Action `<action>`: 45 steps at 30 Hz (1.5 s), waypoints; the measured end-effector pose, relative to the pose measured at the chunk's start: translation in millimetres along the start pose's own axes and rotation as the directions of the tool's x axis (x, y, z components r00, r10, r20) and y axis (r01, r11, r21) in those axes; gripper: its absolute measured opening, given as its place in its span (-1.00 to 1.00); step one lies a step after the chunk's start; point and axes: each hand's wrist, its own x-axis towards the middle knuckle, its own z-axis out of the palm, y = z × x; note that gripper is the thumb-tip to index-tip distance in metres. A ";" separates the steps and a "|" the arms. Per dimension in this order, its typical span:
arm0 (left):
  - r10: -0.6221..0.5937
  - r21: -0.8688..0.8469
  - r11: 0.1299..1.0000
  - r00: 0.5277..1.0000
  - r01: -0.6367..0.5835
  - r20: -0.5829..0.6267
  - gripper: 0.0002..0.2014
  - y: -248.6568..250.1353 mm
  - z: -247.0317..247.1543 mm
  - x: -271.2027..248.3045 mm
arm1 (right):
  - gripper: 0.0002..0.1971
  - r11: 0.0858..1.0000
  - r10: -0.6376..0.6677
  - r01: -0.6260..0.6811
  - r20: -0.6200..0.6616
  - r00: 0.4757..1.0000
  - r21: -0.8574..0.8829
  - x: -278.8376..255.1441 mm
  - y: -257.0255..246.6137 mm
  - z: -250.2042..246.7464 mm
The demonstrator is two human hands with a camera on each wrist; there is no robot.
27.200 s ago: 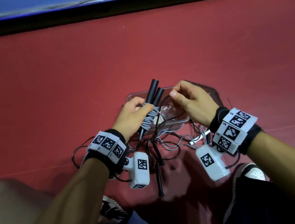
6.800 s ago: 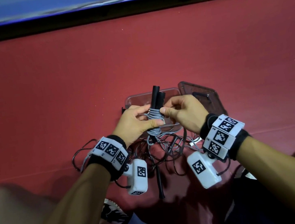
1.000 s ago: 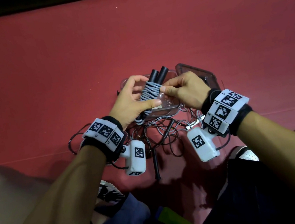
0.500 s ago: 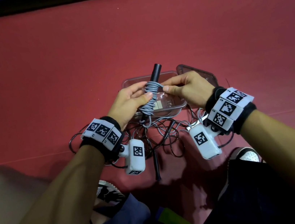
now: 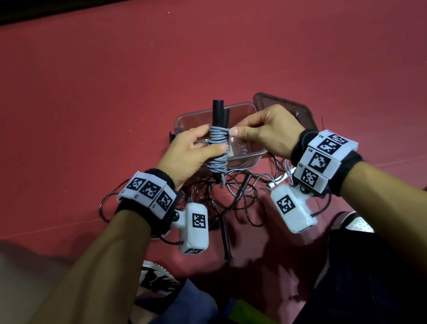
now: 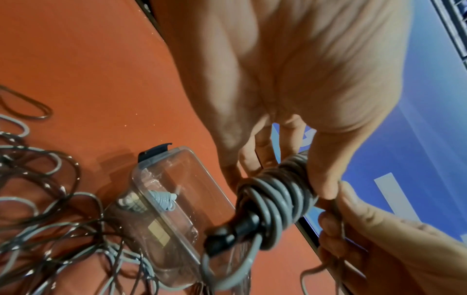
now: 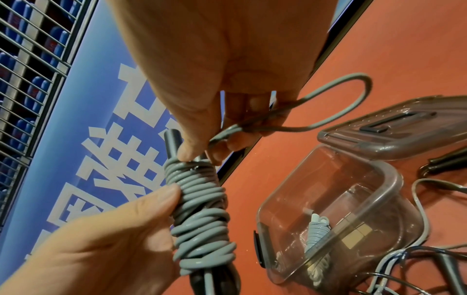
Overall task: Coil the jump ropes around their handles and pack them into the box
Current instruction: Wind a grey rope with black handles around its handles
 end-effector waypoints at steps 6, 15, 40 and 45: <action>-0.014 -0.106 0.994 1.000 0.013 -0.002 -0.64 0.2 0.3 0.1 | -0.84 0.999 0.003 -0.001 0.046 0.999 -0.033 -3.1 -7.9 -0.2; -0.081 -0.227 0.972 0.996 0.068 -0.047 -0.60 1.2 -6.1 3.9 | -0.83 0.998 -0.046 0.048 0.043 0.998 -0.031 -1.4 -6.6 -2.2; 0.095 0.144 0.985 0.995 -0.096 0.019 -0.52 -3.6 1.3 6.5 | -0.71 0.984 -0.061 0.054 -0.037 0.997 -0.169 3.7 2.1 6.3; 0.123 0.155 0.982 0.986 -0.104 -0.117 -0.55 -0.7 2.3 4.6 | -0.76 0.973 -0.123 0.124 0.018 0.992 -0.192 3.6 3.0 6.7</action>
